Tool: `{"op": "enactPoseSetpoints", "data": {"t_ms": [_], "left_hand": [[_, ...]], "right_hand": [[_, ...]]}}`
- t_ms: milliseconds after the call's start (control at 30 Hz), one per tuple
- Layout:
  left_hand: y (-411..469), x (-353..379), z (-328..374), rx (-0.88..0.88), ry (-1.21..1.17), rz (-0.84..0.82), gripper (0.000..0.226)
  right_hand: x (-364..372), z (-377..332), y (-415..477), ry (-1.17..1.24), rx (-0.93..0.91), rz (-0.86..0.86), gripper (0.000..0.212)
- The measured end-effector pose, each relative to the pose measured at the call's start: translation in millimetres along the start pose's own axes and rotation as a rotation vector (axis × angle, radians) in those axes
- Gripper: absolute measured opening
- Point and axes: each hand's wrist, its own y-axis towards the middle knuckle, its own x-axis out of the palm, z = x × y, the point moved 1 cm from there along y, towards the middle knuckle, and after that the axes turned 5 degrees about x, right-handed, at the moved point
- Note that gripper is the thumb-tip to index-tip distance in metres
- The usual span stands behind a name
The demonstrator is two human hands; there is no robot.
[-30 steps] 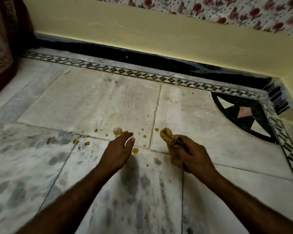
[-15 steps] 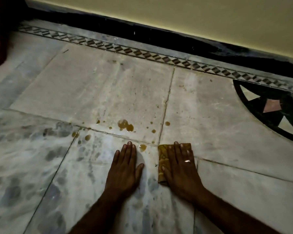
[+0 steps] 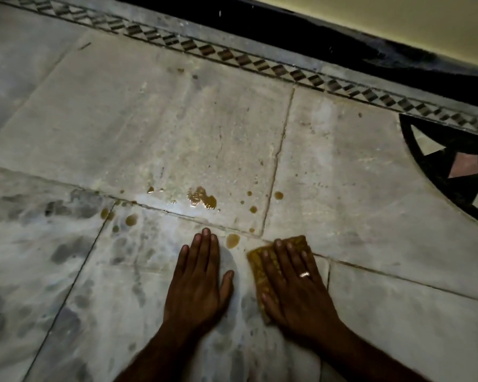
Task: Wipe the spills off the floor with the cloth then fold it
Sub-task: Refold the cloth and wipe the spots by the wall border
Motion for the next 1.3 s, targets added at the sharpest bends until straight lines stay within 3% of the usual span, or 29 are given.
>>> {"op": "enactPoseSetpoints", "data": {"t_ms": [167,333,533,767,1000,1167,1300], "left_hand": [[1.1,1.6,-0.2,-0.018,0.0,-0.003,0.076],[0.9,-0.6,0.8,-0.018,-0.006,0.02,0.076],[0.1,-0.6,0.2,0.0,0.007,0.031,0.074],[-3.5,-1.4,-5.6,0.03,-0.06,0.117,0.068],[-0.7,-4.3,-7.6,-0.057,-0.073,0.091,0.069],[-0.5,-2.2,-2.1,-0.124,-0.026,0.051,0.07],[1.0,-1.8,-0.9,-0.141,-0.042,0.04,0.071]], "right_hand": [[-8.4,62.5,39.2,-0.01,0.351,0.009,0.069],[-13.8,65.1,129.9,0.0,0.397,0.016,0.071],[-15.4,25.6,167.4,-0.011,0.167,0.012,0.066],[-3.7,-49.0,101.0,0.04,-0.166,0.09,0.059],[-6.0,-18.4,28.2,-0.01,-0.276,0.018,0.061],[-12.6,42.2,65.7,-0.036,0.056,-0.019,0.064],[-15.0,48.7,138.3,-0.022,0.256,0.0,0.065]]}}
